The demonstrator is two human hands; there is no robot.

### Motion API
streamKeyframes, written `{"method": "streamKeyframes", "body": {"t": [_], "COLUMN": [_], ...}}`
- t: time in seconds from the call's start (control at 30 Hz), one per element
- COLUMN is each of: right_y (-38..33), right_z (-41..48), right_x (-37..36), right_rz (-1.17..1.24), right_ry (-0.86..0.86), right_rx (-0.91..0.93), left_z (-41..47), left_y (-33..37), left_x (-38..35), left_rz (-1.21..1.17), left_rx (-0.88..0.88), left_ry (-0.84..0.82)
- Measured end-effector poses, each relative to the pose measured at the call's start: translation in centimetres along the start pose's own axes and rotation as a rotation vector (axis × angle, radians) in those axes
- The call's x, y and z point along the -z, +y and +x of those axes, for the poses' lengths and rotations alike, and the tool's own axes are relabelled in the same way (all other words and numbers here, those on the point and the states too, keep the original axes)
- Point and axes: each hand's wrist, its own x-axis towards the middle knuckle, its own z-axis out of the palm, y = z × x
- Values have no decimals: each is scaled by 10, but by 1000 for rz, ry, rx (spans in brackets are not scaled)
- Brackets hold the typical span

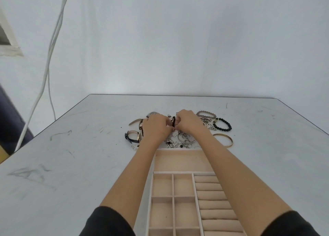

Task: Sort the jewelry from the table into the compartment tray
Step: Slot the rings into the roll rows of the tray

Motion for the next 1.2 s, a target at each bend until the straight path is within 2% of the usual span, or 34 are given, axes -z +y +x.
{"method": "streamKeyframes", "body": {"t": [0.13, 0.27, 0.4, 0.63, 0.83, 0.9, 1.03, 1.2], "right_y": [15, 27, 30, 31, 31, 33, 38, 40], "right_z": [-2, -10, -18, -28, -42, -48, -60, -90], "right_x": [2, 3, 7, 14, 15, 16, 21, 20], "right_rz": [215, 345, 453, 534, 621, 642, 697, 859], "right_ry": [49, 164, 205, 231, 268, 275, 277, 273], "right_rx": [9, 29, 33, 46, 66, 70, 84, 75], "left_z": [1, 1, -1, -5, -7, -10, -21, -56], "left_y": [-1, -6, -6, -6, -2, -3, -5, -2], "left_x": [4, 10, 10, 2, 3, 3, 12, 29], "left_rz": [99, 292, 391, 254, 251, 198, -55, -450], "left_rx": [-42, -113, -166, -142, -128, -134, -105, -132], "left_ry": [13, 59, 84, 27, 32, 92, 233, 290]}}
